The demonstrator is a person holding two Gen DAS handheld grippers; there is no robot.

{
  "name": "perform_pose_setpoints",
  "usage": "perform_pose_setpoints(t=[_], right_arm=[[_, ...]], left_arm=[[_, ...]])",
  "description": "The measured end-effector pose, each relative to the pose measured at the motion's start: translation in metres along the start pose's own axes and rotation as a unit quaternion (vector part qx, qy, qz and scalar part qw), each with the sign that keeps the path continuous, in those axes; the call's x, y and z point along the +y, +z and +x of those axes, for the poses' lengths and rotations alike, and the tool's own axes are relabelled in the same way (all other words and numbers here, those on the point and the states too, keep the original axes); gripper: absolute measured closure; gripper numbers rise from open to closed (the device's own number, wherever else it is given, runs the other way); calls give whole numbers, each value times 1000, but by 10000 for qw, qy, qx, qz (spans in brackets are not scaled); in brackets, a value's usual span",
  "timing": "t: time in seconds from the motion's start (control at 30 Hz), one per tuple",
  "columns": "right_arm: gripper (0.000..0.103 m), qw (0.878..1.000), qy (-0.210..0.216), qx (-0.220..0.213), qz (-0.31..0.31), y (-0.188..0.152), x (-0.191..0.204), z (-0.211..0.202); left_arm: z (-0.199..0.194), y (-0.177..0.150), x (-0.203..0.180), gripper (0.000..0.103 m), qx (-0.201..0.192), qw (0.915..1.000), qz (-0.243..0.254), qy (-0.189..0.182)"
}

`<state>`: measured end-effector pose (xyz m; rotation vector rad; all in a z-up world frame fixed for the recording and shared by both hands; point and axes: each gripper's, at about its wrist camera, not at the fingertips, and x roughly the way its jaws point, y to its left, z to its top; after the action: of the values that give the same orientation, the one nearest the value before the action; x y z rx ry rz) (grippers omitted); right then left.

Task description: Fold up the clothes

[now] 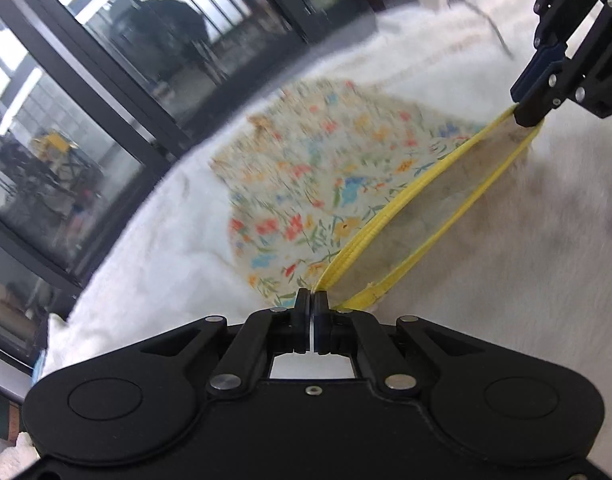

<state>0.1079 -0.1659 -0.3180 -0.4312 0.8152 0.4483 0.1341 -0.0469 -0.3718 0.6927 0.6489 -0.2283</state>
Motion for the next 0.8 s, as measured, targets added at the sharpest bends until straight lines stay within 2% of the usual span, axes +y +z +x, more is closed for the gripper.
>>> perform_pose_setpoints(t=[0.13, 0.17, 0.2, 0.3, 0.33, 0.4, 0.43, 0.47, 0.5, 0.53, 0.57, 0.63, 0.67, 0.7, 0.73, 0.8], right_arm=[[101, 9971, -269, -701, -102, 26, -10, -44], [102, 9937, -451, -1013, -183, 41, -16, -65], [102, 9925, -500, -1096, -226, 45, -18, -70], [102, 9772, -1042, -1775, -524, 83, -40, -122], [102, 9736, -1140, -1905, -524, 95, -49, -138], [101, 9792, -958, -1731, -440, 117, -67, -158], [95, 9831, -790, -1598, -416, 124, -73, -163], [72, 9859, -543, -1519, -455, 125, -73, -165], [58, 9869, -419, -1471, -515, 124, -71, -163], [33, 9873, -218, -1417, -682, 117, -62, -155], [25, 9860, -47, -1410, -886, 105, -46, -142], [26, 9821, 306, -1179, -1436, 87, -14, -114], [26, 9770, 519, -998, -1812, 75, 6, -95], [26, 9703, 625, -862, -2173, 65, 25, -77], [26, 9617, 696, -768, -2538, 54, 45, -55], [27, 9448, 792, -589, -3124, 39, 77, -11]], left_arm=[[-24, 37, 41, 102, -406, 9975, -535, 223], [-40, 57, 63, 102, -667, 9949, -671, 351], [-49, 69, 76, 102, -786, 9933, -737, 429], [-81, 110, 122, 102, -1140, 9874, -897, 639], [-88, 118, 130, 102, -1172, 9862, -962, 667], [-110, 136, 153, 102, -1349, 9812, -1170, 726], [-113, 138, 153, 102, -1338, 9830, -1045, 701], [-115, 140, 153, 102, -1308, 9853, -885, 658], [-112, 138, 144, 102, -1133, 9915, -428, 471], [-109, 131, 133, 101, -1104, 9929, -126, 416], [-104, 121, 121, 101, -1033, 9938, 191, 371], [-93, 103, 98, 101, -798, 9935, 779, 224], [-80, 80, 73, 100, -586, 9889, 1363, 48], [-74, 69, 62, 100, -513, 9859, 1590, -16], [-68, 57, 50, 100, -436, 9821, 1831, -84], [-49, 20, 14, 99, -184, 9671, 2521, -289]])
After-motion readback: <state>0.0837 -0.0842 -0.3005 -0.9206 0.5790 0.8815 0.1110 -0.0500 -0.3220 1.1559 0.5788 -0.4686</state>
